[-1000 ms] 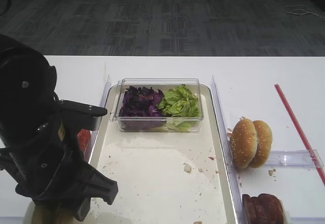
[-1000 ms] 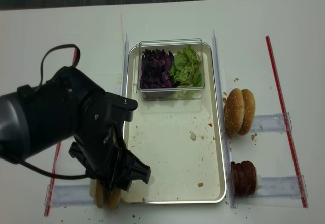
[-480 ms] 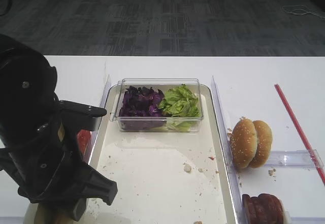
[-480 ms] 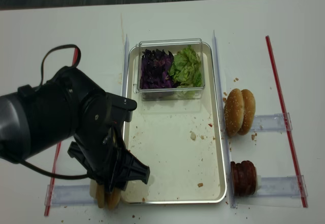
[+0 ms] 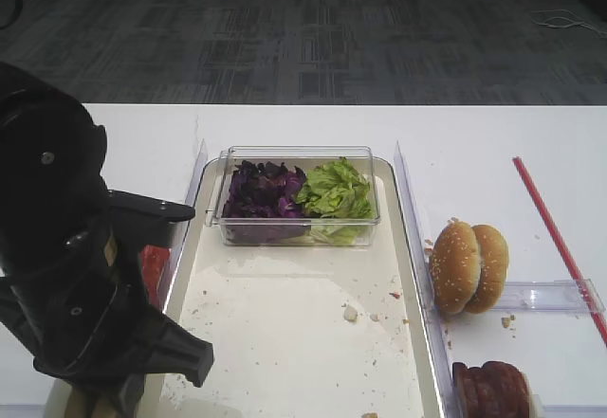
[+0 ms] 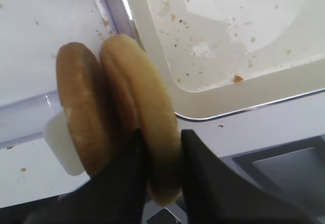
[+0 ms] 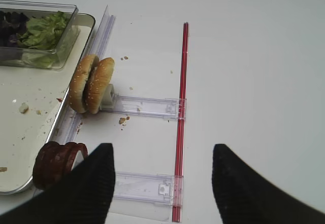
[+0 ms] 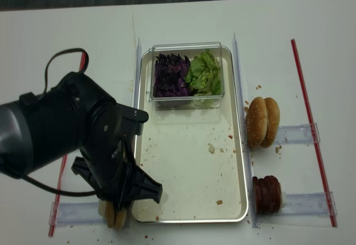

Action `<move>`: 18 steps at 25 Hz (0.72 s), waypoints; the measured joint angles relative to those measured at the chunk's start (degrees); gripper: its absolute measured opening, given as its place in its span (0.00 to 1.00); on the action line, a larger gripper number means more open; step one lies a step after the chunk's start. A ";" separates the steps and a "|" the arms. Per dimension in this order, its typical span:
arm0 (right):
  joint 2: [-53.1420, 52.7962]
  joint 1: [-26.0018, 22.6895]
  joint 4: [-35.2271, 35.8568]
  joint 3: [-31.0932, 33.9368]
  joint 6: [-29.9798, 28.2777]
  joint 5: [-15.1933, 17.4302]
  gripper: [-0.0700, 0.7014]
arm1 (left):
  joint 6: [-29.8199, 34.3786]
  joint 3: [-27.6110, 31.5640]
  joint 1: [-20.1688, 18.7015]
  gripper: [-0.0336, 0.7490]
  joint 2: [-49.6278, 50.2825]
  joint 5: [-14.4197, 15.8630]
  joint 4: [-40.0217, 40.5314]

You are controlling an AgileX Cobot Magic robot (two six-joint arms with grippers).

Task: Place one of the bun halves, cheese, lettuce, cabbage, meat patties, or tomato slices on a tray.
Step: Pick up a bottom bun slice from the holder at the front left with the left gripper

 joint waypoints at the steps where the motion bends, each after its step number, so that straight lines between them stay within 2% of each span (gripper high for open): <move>1: 0.00 0.00 0.00 0.00 0.00 0.00 0.69 | -0.15 -0.15 0.00 0.25 0.00 0.21 0.22; 10: 0.00 0.00 0.00 0.00 0.00 0.00 0.69 | -0.28 -2.24 0.00 0.19 0.09 2.16 1.70; 18: 0.00 0.00 0.00 0.00 0.00 0.00 0.69 | -0.32 -2.32 0.00 0.19 0.09 2.78 2.01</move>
